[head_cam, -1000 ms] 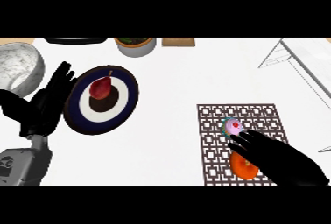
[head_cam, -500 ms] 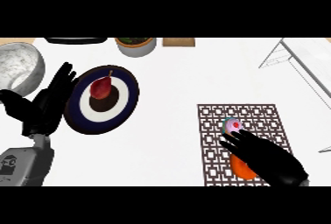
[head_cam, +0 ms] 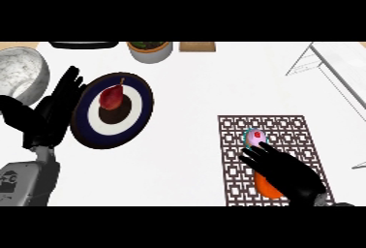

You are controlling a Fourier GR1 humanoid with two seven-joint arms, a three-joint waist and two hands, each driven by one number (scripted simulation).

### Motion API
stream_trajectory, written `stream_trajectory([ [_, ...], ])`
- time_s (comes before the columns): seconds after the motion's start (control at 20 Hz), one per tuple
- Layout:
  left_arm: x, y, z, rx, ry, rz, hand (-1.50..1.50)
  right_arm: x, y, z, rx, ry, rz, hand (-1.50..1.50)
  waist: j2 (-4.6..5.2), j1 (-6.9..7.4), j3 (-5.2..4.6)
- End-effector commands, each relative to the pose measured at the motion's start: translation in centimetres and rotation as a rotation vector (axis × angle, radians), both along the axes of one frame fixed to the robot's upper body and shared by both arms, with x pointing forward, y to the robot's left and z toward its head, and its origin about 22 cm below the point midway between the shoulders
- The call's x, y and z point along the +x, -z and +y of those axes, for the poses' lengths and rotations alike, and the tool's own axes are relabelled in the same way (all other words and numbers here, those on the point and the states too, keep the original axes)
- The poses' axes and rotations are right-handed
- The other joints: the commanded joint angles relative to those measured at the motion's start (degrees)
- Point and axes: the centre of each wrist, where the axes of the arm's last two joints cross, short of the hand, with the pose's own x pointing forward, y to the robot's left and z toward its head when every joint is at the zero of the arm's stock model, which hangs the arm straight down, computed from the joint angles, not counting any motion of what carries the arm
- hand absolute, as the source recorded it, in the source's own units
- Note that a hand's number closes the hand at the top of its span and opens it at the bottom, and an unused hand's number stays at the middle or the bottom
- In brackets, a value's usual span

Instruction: Pick the squash from the placemat and place it in the tiered shelf

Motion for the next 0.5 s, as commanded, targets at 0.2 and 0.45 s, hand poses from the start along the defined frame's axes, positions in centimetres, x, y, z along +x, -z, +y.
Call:
stream_trajectory([
  [0.2, -0.4, 0.9, -0.5, 0.002, 0.023, 0.011, 0.00, 1.4, 3.5, 1.8, -0.034, -0.021, 0.049, 1.50, 0.08, 0.32, 0.07],
  [0.45, -1.8, -0.6, 0.0, 0.018, 0.011, -0.010, 0.00, -0.1, 4.4, -0.1, 0.017, -0.117, -0.076, 1.50, -0.01, 0.34, 0.08],
])
